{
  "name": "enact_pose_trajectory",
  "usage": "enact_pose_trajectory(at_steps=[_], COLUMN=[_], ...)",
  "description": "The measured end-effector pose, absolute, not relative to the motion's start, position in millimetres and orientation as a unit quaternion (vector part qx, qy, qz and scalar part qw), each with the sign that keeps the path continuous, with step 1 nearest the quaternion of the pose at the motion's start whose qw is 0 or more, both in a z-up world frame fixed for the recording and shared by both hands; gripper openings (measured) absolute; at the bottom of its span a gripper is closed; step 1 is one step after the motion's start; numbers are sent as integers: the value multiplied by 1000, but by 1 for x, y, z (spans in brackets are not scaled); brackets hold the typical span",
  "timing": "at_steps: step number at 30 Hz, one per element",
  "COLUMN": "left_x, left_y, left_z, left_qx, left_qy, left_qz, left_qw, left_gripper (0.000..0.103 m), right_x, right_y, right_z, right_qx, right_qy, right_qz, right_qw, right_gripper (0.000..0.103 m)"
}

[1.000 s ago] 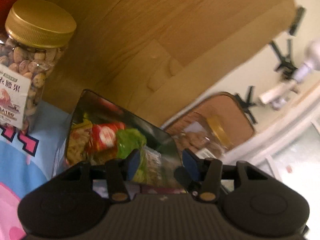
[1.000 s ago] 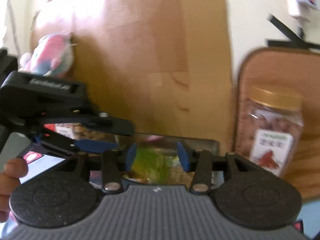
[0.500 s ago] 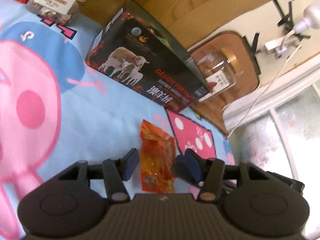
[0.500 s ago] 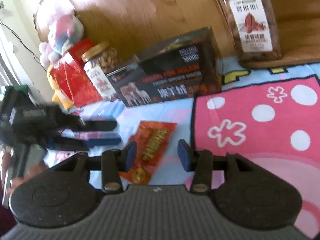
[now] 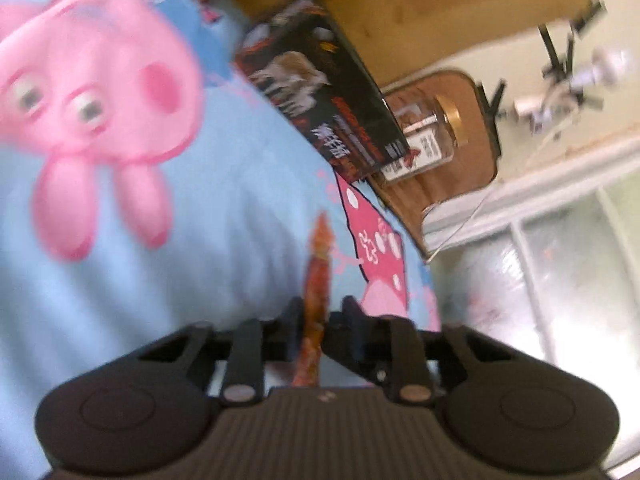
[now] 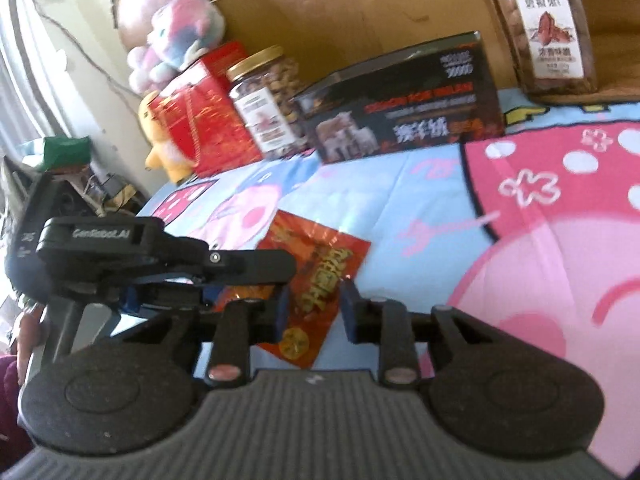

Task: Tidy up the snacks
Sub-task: 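Grasp the orange-red strip packet with the left tool and lift it, then carry the orange-red packet into the black box with the left tool and release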

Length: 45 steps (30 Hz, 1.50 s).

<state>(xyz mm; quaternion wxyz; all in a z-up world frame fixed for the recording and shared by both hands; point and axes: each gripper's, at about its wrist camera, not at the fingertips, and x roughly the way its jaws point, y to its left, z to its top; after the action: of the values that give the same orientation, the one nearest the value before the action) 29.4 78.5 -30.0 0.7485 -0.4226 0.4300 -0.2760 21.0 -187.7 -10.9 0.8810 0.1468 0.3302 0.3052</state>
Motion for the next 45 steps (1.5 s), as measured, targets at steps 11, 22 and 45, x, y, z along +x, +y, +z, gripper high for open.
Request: enact_pose_trajectory(at_steps=[11,22,45], left_x=[14,89,202], left_y=[100,64,34], left_z=[5,87,77], left_qx=[-447,-314,-174], left_qy=[372,339,335], left_qz=[-318,-309,-148], left_qw=[749,831,914], left_gripper=[17,25,44], right_x=[16,53,178], right_y=[-178,-173,-175], right_z=[8,65,56], right_qx=[215,127,105], right_qy=[328,234,225], right_qz=[400,353,233], right_qw=[829,897,940], right_gripper=[27,18,35])
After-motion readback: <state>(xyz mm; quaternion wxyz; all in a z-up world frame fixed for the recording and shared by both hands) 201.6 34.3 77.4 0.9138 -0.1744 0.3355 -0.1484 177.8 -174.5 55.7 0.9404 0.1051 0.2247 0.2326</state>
